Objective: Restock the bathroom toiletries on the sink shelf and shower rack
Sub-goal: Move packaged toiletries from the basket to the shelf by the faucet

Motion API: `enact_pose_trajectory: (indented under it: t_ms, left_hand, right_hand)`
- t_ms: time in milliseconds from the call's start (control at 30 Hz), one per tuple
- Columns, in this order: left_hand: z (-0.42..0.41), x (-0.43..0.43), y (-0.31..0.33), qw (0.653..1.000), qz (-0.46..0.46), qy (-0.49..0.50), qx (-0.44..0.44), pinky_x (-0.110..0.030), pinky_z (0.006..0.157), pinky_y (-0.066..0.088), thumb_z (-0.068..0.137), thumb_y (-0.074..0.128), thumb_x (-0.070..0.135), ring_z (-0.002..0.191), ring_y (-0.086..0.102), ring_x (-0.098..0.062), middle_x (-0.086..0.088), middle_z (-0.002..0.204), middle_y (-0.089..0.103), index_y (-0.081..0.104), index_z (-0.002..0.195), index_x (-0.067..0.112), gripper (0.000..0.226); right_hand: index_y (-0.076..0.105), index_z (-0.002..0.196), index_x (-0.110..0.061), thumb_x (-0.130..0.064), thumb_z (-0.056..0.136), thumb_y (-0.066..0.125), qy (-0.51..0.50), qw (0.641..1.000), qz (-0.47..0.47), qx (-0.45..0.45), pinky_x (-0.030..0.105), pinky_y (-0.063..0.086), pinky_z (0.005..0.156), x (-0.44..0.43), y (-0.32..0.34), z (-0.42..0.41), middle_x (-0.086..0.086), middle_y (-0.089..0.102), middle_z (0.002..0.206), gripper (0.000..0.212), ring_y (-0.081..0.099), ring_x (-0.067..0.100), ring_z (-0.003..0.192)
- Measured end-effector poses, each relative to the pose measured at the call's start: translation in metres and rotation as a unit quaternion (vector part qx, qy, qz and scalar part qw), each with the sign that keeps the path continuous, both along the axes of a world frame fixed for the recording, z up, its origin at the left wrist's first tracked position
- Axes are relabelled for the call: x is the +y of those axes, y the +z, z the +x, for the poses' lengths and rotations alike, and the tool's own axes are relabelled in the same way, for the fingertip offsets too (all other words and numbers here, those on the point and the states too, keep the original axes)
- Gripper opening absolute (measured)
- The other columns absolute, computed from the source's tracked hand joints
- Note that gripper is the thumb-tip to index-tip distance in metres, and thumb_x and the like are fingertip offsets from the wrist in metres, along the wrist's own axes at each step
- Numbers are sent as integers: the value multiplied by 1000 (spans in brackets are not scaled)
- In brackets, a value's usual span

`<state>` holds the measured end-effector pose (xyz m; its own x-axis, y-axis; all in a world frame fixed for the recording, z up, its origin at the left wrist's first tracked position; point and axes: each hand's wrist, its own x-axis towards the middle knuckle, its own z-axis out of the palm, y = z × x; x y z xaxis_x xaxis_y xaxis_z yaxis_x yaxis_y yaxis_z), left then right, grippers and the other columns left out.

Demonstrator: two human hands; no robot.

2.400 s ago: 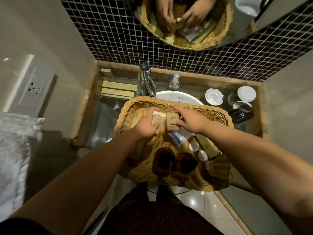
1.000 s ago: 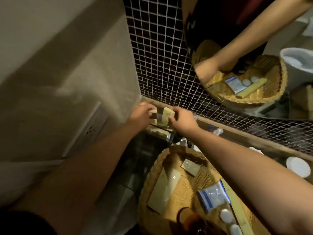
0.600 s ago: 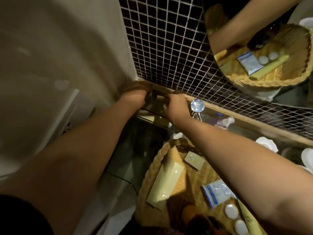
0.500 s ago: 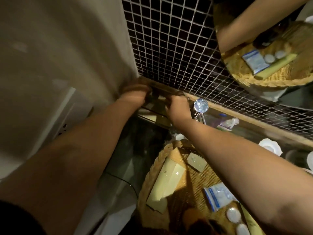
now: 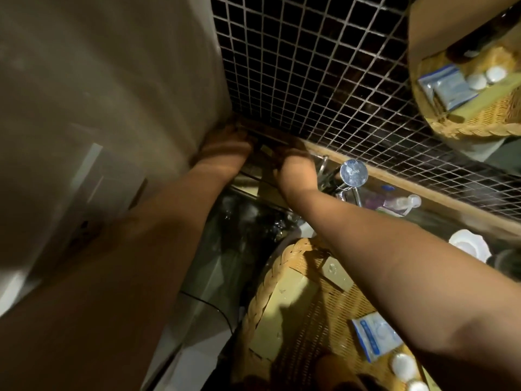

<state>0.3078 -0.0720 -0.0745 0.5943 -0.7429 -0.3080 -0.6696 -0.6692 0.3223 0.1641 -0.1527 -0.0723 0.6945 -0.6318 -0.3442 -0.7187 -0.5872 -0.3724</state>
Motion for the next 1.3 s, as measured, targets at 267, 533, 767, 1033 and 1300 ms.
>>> enact_pose_trajectory:
  t_ms: [267,533,767,1033,1300]
  left_hand:
    - [-18,22,-19,987,70,-113,-91,-38,111,29,94,46,37,139,34,-33,-10,157,33,42,147,24,55]
    - [-50,53,-14,957,122,-201,-168,-46,115,25,89,57,31,145,27,-36,-11,162,24,42,146,18,61]
    - [-46,45,-27,963,123,-175,-162,-44,121,6,86,58,40,152,9,-29,-10,166,10,25,155,18,80]
    - [-43,48,-31,961,108,-174,-185,-46,119,11,94,45,42,152,6,-30,-6,167,3,9,158,24,76]
    - [-45,50,-29,961,101,-171,-192,-50,118,19,93,51,36,149,21,-32,-13,164,20,20,157,16,74]
  right_hand:
    - [61,124,-8,-9,99,51,-6,999,0,48,33,47,84,0,-6,12,14,65,119,27,63,30,108]
    - [62,123,-9,-24,97,56,82,997,-6,-15,40,46,94,23,-4,-10,19,52,132,30,56,35,113]
    - [50,139,-7,-31,99,48,133,990,-43,2,42,31,113,21,-1,-15,17,53,139,47,52,35,127]
    - [28,155,-8,-41,101,34,150,987,-50,22,41,0,124,27,-20,-6,14,28,161,64,16,27,152]
    - [26,155,-7,-48,101,29,150,985,-75,31,40,-2,123,29,-9,-11,14,24,162,68,14,25,152]
